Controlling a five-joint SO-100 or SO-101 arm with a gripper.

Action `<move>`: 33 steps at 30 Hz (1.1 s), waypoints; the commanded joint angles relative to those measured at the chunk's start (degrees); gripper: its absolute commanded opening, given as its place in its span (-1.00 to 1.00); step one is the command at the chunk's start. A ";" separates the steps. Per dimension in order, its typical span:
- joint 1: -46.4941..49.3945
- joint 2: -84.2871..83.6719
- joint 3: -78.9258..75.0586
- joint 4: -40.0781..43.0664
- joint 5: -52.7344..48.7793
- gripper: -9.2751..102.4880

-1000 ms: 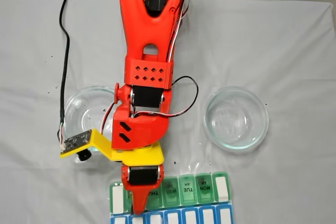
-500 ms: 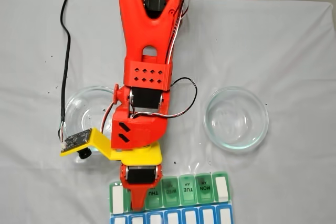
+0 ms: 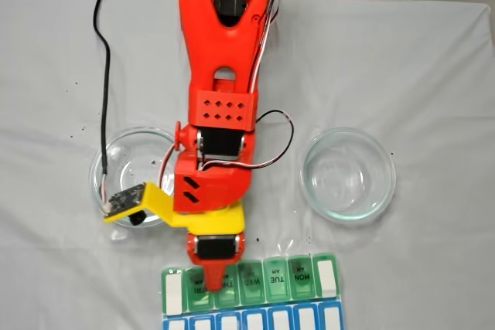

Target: Sort medicines into box.

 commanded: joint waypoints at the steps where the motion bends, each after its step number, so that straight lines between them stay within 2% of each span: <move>1: 0.35 0.44 -0.70 -0.88 -0.26 -0.84; 6: 0.35 -1.23 -0.97 -1.23 0.44 -0.84; 11: 1.05 -0.88 -2.11 -5.63 0.79 -0.84; 19: 3.69 10.99 -1.49 -5.54 -3.87 -0.84; 22: 1.85 16.96 2.64 -8.26 -5.71 -0.84; 26: -0.70 24.17 7.29 -6.24 -6.68 -0.84; 33: -0.53 20.39 5.62 -8.26 -7.73 -0.84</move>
